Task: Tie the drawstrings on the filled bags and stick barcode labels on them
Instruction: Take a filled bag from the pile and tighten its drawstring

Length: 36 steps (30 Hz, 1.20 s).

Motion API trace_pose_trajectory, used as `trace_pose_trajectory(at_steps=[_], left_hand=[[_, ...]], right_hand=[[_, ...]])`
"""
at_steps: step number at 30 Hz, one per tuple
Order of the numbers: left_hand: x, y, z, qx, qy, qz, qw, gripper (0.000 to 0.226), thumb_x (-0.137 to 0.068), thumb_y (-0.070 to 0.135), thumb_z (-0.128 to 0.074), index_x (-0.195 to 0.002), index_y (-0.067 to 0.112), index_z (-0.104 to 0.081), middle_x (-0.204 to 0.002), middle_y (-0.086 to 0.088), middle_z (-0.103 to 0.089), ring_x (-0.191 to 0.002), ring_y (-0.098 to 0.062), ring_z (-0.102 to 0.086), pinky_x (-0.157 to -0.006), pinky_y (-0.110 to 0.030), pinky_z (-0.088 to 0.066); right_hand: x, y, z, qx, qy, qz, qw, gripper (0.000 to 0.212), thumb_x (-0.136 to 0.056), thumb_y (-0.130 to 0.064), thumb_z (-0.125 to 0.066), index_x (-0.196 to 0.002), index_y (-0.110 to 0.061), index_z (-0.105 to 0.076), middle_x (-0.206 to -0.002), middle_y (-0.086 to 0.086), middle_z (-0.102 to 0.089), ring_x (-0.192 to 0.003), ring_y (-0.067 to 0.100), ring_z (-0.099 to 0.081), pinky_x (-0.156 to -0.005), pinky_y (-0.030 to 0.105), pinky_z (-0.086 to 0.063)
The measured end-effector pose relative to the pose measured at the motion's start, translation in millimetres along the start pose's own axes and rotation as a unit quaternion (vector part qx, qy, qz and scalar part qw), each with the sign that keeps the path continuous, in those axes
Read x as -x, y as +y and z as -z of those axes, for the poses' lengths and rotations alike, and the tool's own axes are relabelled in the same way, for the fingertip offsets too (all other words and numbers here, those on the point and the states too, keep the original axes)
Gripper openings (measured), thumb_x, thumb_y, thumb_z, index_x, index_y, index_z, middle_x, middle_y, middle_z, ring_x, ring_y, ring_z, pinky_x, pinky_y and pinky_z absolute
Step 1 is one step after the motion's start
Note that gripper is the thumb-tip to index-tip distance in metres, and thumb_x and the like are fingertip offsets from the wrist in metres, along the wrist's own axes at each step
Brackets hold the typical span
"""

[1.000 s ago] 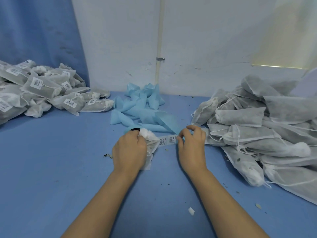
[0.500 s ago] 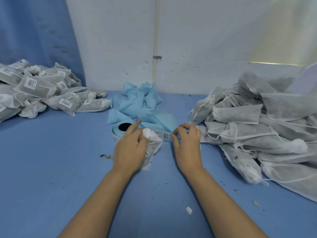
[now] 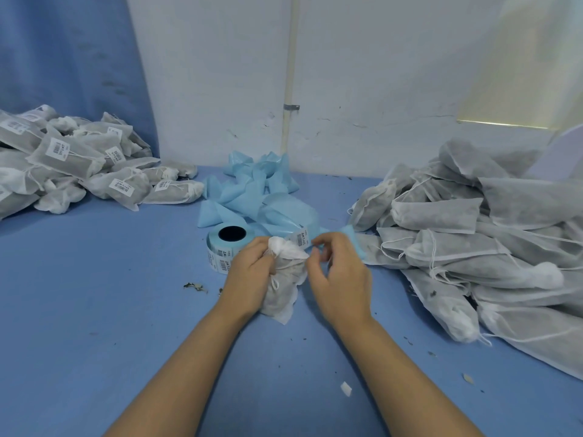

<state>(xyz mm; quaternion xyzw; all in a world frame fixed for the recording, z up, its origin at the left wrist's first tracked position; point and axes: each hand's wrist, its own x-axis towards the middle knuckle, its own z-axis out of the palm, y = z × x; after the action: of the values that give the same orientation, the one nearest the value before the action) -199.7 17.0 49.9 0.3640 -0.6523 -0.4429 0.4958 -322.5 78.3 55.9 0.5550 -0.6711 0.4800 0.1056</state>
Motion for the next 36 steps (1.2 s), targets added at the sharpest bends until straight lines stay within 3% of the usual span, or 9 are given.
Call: trace_pose_trajectory(at_steps=[6, 9, 13, 16, 18, 21, 27, 30, 36], left_hand=[[2, 2, 1, 0.004, 0.010, -0.015, 1.000, 0.016, -0.081, -0.015, -0.039, -0.075, -0.011, -0.053, -0.078, 0.000, -0.055, -0.068, -0.001, -0.049, -0.065, -0.010, -0.038], [0, 4, 2, 0.035, 0.007, 0.005, 0.999, 0.015, -0.077, -0.017, -0.039, -0.074, -0.010, -0.052, -0.074, -0.001, -0.052, -0.070, -0.008, -0.047, -0.064, -0.012, -0.038], [3, 8, 1, 0.075, -0.030, 0.021, 0.997, 0.012, -0.059, 0.005, -0.042, -0.065, -0.004, -0.047, -0.070, -0.007, -0.045, -0.070, -0.014, -0.043, -0.063, -0.019, -0.036], [4, 9, 1, 0.092, -0.054, 0.028, 0.994, 0.019, -0.054, 0.008, -0.040, -0.059, 0.008, -0.058, -0.065, 0.003, -0.055, -0.068, -0.008, -0.049, -0.061, -0.013, -0.041], [4, 8, 2, 0.095, -0.062, 0.031, 0.993, 0.028, -0.054, 0.008, -0.041, -0.054, 0.020, -0.065, -0.062, 0.012, -0.060, -0.065, -0.002, -0.053, -0.061, -0.009, -0.043], [4, 8, 2, 0.103, -0.070, 0.032, 0.992, 0.033, -0.054, 0.007, -0.041, -0.055, 0.024, -0.069, -0.061, 0.013, -0.063, -0.063, 0.002, -0.056, -0.060, -0.009, -0.044], [3, 7, 3, 0.100, -0.075, 0.053, 0.991, 0.033, -0.052, 0.008, -0.043, -0.073, 0.002, -0.068, -0.073, -0.007, -0.061, -0.070, -0.012, -0.056, -0.063, -0.018, -0.045], [4, 9, 3, 0.103, -0.080, 0.069, 0.989, 0.025, -0.052, 0.008, -0.043, -0.065, 0.006, -0.064, -0.068, -0.007, -0.058, -0.067, -0.013, -0.054, -0.057, -0.014, -0.044], [6, 13, 4, 0.103, -0.100, 0.072, 0.987, 0.030, -0.053, 0.008, -0.041, -0.050, 0.022, -0.068, -0.054, 0.012, -0.059, -0.054, 0.000, -0.054, -0.053, -0.011, -0.042]], right_hand=[[-3, 5, -4, 0.171, -0.138, -0.133, 0.967, 0.026, -0.095, -0.025, -0.035, -0.074, -0.014, -0.045, -0.083, 0.005, -0.061, -0.073, 0.025, -0.045, -0.062, 0.033, -0.030], [-5, 13, -5, 0.161, -0.167, -0.132, 0.964, 0.026, -0.096, -0.022, -0.039, -0.112, -0.012, -0.056, -0.123, 0.005, -0.056, -0.112, 0.022, -0.046, -0.085, 0.032, -0.036], [-6, 14, -7, 0.025, -0.219, -0.092, 0.971, 0.051, -0.099, -0.016, -0.041, -0.148, -0.011, -0.029, -0.161, -0.002, -0.011, -0.146, 0.011, -0.011, -0.111, 0.018, -0.011], [-5, 16, -8, -0.035, -0.198, -0.080, 0.976, 0.040, -0.099, -0.012, -0.044, -0.139, -0.010, -0.044, -0.153, 0.000, -0.031, -0.141, 0.013, -0.027, -0.100, 0.012, -0.020], [-3, 16, -8, -0.060, -0.127, -0.078, 0.987, 0.024, -0.096, -0.009, -0.048, -0.118, -0.010, -0.058, -0.124, 0.002, -0.055, -0.115, 0.014, -0.051, -0.090, 0.014, -0.033], [-3, 13, -8, -0.126, -0.079, -0.098, 0.984, 0.013, -0.089, -0.007, -0.059, -0.102, -0.009, -0.063, -0.103, 0.002, -0.063, -0.084, 0.003, -0.057, -0.075, 0.008, -0.041], [-5, 17, -8, -0.228, -0.121, -0.146, 0.955, 0.034, -0.089, -0.017, -0.066, -0.123, -0.017, -0.063, -0.114, -0.015, -0.062, -0.106, 0.002, -0.057, -0.087, 0.006, -0.043], [-7, 17, -8, -0.271, -0.133, -0.169, 0.938, 0.029, -0.091, -0.014, -0.064, -0.119, -0.013, -0.065, -0.115, -0.009, -0.067, -0.107, 0.005, -0.061, -0.095, 0.021, -0.047], [-7, 16, -8, -0.318, -0.127, -0.166, 0.925, 0.020, -0.091, -0.008, -0.060, -0.095, -0.027, -0.063, -0.082, -0.018, -0.071, -0.084, -0.005, -0.066, -0.076, 0.010, -0.048]])
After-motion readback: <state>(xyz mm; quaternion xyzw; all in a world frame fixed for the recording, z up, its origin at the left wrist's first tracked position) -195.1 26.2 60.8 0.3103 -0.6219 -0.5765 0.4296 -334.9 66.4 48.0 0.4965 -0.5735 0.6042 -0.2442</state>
